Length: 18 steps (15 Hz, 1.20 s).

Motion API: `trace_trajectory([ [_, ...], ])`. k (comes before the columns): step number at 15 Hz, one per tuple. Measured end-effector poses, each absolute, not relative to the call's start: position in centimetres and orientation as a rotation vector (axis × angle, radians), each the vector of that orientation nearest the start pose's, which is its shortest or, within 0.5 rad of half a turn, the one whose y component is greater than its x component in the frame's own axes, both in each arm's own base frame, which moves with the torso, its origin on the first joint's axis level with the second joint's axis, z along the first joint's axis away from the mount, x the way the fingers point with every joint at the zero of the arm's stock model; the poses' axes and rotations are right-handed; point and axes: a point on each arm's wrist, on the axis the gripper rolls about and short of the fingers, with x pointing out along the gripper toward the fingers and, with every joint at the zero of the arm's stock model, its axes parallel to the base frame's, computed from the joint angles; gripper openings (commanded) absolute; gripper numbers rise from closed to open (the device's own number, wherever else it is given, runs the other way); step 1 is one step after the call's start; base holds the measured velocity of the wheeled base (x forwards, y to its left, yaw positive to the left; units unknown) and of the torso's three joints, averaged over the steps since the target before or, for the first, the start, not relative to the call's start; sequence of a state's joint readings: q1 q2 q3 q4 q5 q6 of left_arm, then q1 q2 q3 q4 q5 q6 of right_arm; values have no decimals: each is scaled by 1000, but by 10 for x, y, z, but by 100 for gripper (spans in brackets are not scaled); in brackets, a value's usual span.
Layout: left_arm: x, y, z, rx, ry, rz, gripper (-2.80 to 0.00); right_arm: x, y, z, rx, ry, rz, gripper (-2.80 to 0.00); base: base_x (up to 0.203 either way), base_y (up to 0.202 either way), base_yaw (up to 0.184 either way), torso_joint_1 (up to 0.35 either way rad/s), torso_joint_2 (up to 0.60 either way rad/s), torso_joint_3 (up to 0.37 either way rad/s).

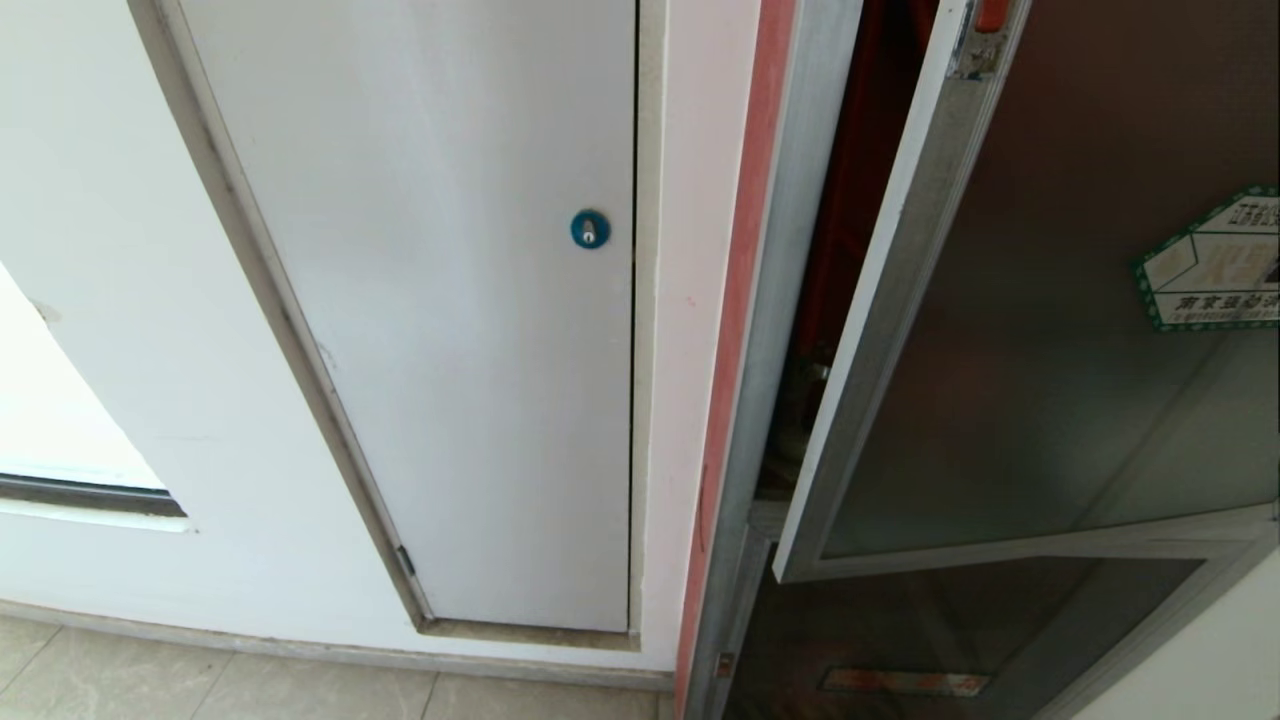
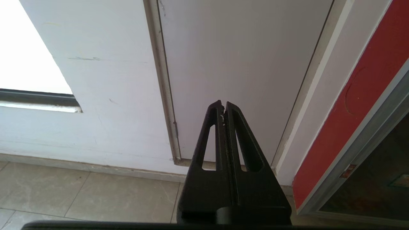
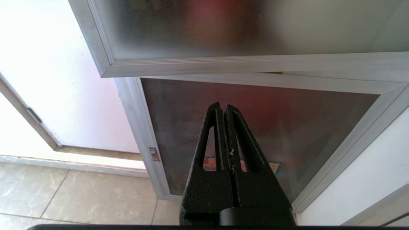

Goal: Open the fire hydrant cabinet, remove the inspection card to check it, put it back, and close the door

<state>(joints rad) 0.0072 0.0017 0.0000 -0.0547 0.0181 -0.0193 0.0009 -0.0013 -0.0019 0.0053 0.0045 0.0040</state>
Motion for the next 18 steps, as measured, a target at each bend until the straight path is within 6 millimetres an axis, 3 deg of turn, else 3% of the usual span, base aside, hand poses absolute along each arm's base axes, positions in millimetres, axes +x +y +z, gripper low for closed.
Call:
trace_trajectory([
  [4,-23,0,81,-20,-54,25,-280,-27,0,84,9,-4,6,-280,0,0,0,0,0,0],
  [10,-23,0,81,-20,-53,25,-280,-31,2,128,8,-16,81,-280,0,0,0,0,0,0],
  [14,-23,0,81,-20,-53,25,-280,-21,4,159,11,8,162,-280,0,0,0,0,0,0],
  [18,-23,0,81,-20,-53,25,-280,5,6,190,16,27,257,-280,0,0,0,0,0,0],
])
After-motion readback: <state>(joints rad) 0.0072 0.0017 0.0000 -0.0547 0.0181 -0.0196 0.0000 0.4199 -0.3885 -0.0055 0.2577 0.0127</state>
